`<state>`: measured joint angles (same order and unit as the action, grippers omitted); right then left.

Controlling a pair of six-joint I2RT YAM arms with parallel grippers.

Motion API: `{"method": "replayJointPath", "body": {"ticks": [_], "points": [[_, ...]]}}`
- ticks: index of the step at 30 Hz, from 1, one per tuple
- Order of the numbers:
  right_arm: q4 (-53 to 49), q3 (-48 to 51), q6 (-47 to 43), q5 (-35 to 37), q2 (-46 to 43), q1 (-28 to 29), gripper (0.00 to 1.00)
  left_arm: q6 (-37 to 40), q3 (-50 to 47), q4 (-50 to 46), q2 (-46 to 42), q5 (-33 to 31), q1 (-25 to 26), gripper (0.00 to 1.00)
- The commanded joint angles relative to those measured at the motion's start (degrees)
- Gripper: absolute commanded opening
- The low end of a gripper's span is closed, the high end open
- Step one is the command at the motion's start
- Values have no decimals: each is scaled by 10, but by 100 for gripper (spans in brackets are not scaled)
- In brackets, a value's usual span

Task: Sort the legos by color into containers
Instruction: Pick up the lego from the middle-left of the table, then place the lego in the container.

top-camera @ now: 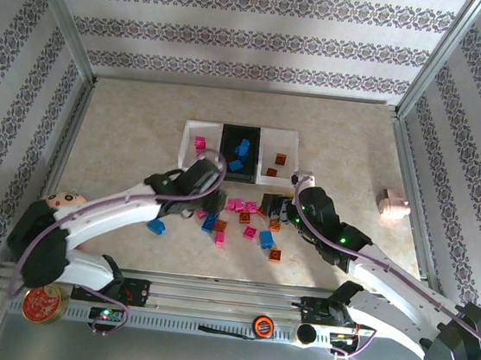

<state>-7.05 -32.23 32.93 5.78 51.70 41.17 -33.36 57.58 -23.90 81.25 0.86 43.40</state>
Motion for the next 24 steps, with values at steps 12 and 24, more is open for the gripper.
{"method": "replayJointPath", "body": {"ticks": [12,24], "points": [[-38,27,24,19,-33,-7,69,102,301,25,311,43,-98,33],[-52,25,24,1,-27,-7,73,75,309,55,297,65,-126,66]]}}
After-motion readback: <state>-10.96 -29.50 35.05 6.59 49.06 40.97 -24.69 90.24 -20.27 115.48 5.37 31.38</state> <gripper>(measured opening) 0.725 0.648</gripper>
